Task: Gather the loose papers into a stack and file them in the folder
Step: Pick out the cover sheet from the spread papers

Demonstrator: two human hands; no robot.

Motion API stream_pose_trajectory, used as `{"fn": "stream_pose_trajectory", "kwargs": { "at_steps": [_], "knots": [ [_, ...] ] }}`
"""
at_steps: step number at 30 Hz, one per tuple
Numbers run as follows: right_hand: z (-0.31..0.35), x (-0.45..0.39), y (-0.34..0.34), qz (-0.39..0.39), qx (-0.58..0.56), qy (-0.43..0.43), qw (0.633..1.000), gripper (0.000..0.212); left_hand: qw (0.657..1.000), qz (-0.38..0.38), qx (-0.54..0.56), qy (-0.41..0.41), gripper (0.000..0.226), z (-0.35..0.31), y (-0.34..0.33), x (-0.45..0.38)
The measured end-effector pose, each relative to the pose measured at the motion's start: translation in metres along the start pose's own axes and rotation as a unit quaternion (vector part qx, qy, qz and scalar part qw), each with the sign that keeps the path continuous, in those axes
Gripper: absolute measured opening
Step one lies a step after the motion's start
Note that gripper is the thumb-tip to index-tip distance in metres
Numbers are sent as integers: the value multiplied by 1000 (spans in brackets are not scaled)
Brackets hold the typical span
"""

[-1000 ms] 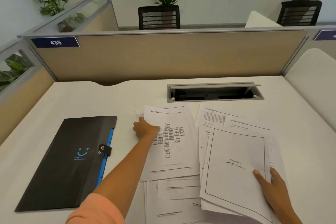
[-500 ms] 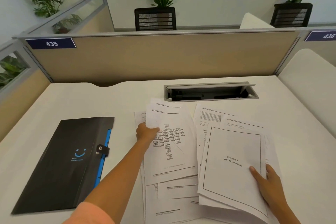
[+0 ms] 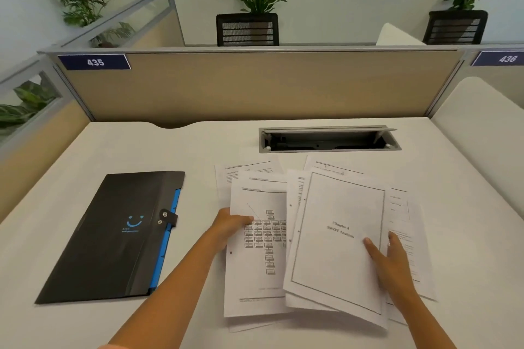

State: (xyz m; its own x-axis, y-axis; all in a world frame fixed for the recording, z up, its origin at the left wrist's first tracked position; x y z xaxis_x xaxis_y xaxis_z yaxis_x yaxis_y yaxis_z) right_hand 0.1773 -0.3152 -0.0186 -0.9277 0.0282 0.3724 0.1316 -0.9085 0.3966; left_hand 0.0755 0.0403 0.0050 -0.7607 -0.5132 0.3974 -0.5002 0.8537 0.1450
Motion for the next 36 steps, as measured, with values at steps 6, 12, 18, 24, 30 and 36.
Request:
{"fn": "stream_pose_trajectory", "kwargs": {
  "at_steps": [6,12,18,24,30,36],
  "knots": [
    [15,20,-44,33,6,28,999,59,1000,-14,24,-3,36,13,-6,14],
    [26,30,-74,52,23,29,998,64,998,-47,44,-9,48,14,-10,16],
    [38,40,-94,84,42,41,995,59,998,-25,51,-34,36,13,-14,19],
    [42,44,-101,93,51,57,993,48,995,1,83,-56,37,7,-17,25],
    [40,35,-87,113,8,46,992,40,987,107,104,-58,54,-21,-11,39],
    [55,25,-79,184,-56,24,981,108,967,190,134,-102,47,-44,-6,55]
  ]
}}
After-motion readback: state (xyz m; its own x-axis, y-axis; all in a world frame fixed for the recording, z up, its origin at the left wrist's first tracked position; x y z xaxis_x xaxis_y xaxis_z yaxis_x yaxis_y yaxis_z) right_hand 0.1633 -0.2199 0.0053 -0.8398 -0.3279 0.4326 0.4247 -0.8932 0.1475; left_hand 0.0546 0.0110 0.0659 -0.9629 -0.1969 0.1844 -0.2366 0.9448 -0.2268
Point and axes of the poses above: each hand's wrist, its own x-axis away from the middle knuckle, its own y-axis out of the back of the hand, z = x × y, the point moved 1 cm from there along -x, towards the middle knuckle, and after that the axes turned 12 degrees about -y, right-handed, at the moved point
